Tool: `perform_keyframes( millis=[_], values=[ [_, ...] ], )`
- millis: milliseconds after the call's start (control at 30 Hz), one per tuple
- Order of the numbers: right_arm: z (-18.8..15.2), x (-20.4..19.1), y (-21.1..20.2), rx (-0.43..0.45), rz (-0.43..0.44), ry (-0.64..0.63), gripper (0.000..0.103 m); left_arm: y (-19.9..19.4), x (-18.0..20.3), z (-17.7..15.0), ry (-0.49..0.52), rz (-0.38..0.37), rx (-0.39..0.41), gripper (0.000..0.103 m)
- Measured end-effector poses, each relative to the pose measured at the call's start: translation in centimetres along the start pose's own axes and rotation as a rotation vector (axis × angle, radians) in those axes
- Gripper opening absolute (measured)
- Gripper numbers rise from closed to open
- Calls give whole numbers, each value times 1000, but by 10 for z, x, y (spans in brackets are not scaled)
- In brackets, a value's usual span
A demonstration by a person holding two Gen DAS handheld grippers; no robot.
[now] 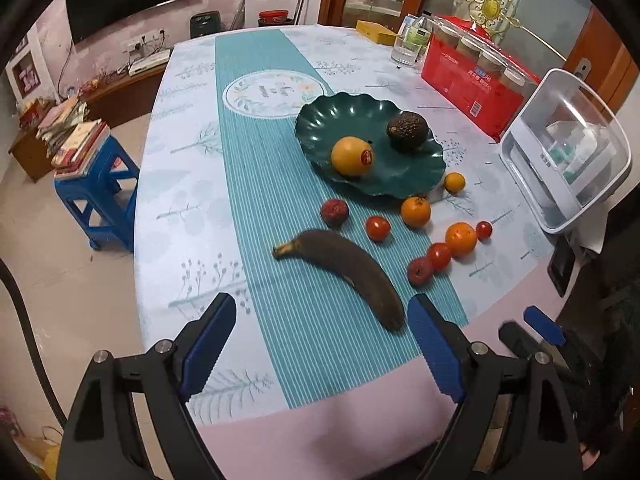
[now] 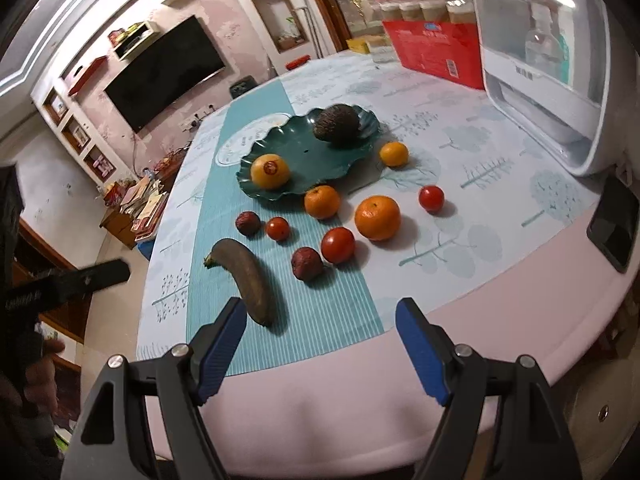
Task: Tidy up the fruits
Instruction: 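Withdraw both tools and move them toward the brown banana, then grasp the red lychee with the left tool while the right tool grasps the banana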
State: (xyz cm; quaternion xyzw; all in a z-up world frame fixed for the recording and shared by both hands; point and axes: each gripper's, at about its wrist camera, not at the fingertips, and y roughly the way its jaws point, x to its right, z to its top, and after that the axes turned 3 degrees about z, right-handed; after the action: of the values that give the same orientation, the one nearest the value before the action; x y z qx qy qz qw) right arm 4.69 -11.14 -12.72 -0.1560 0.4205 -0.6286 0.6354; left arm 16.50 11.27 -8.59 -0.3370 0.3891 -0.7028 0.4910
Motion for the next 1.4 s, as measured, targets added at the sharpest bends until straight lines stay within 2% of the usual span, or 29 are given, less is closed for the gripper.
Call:
perform_keyframes(
  millis=[333, 500, 633, 700, 767, 867, 967, 1233, 1400],
  values=[
    [5, -17, 16, 4, 64, -145, 77, 28, 20, 50, 97, 36, -11, 87],
    [6, -32, 39, -36, 77, -239, 77, 52, 31, 70, 166, 58, -55, 86],
    [5, -44, 57, -80, 93, -304, 77, 80, 35, 81, 199, 87, -126, 86],
    [6, -51, 67, -100, 111, -338, 77, 93, 35, 84, 206, 103, -158, 84],
    [7, -58, 74, -112, 119, -370, 77, 105, 34, 86, 209, 100, -183, 76],
    [7, -69, 88, -137, 124, -432, 77, 124, 31, 89, 208, 103, -219, 70],
    [10, -75, 99, -152, 120, -461, 73, 140, 30, 92, 210, 86, -242, 68],
    [15, -83, 131, -221, 143, -495, 53, 178, 28, 97, 187, 35, -304, 57],
    [18, -84, 144, -248, 149, -491, 48, 193, 22, 100, 165, -27, -309, 49]
  ],
)
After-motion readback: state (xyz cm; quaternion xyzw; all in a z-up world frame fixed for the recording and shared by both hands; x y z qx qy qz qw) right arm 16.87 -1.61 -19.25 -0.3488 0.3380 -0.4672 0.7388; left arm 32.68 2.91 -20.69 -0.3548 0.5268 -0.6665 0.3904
